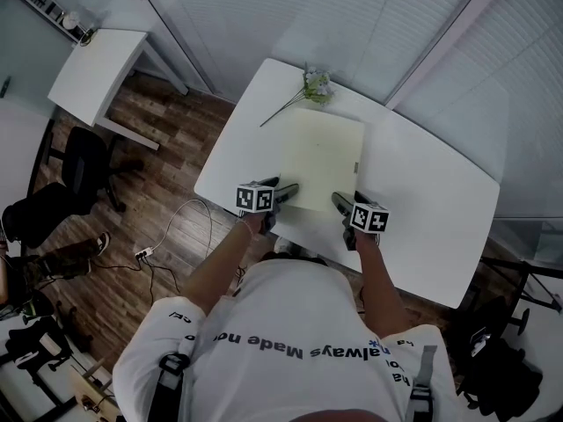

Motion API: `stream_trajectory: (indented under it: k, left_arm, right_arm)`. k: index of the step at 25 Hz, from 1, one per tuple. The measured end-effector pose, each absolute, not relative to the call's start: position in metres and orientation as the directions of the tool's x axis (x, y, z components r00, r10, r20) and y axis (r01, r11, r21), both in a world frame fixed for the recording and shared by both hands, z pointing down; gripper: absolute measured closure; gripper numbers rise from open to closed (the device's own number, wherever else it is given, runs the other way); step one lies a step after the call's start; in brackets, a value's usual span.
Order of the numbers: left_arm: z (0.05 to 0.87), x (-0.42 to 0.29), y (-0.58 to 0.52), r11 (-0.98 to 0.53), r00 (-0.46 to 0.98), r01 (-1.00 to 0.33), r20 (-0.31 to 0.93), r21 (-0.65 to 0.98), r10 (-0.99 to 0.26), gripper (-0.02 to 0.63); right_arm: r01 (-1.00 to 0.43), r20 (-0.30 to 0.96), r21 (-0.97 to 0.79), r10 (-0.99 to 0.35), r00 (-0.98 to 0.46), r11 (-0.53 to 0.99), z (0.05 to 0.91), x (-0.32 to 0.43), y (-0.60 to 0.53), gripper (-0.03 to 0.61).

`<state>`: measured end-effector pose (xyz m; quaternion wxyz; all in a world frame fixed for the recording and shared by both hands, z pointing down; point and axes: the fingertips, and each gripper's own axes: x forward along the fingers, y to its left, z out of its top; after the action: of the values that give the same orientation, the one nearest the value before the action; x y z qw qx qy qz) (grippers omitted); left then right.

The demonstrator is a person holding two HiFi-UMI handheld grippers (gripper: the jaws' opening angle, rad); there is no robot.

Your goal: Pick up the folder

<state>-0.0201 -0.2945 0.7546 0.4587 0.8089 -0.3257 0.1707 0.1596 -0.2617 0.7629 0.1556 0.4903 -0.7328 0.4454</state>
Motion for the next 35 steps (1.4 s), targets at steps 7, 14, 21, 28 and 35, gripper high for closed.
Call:
stream_trajectory:
  k: [7,14,21,28,35]
  left_arm:
    - [0.754,-0.016,-0.295,-0.382,0.718,-0.696,0.585,0.608,-0.378,0.285]
    - [0.754,-0.017,-0.294,-0.393,0.715,-0.699,0.587,0.598,-0.379,0.285]
    - [0.747,-0.018,-0.294,-0.414,0.695,-0.718,0.597,0.559,-0.400,0.293]
    - [0.738,-0.021,-0.293,-0.407,0.696,-0.718,0.582,0.565,-0.420,0.299]
    - [0.722,-0.020,-0.291,-0.424,0.699,-0.715,0.563,0.556,-0.440,0.302]
  right_arm:
    - [-0.871,0.685,-0.477,-0.572,-0.451,0.117,0.766,0.162,-0.261,0.265]
    - [-0.873,0.682,-0.471,-0.576,-0.450,0.124,0.761,0.159,-0.258,0.265]
    - [-0.890,0.679,-0.433,-0.597,-0.427,0.144,0.746,0.158,-0.260,0.265]
    - [-0.890,0.668,-0.427,-0.609,-0.428,0.159,0.736,0.156,-0.261,0.265]
    - [-0.897,0.651,-0.402,-0.631,-0.423,0.186,0.719,0.155,-0.260,0.265]
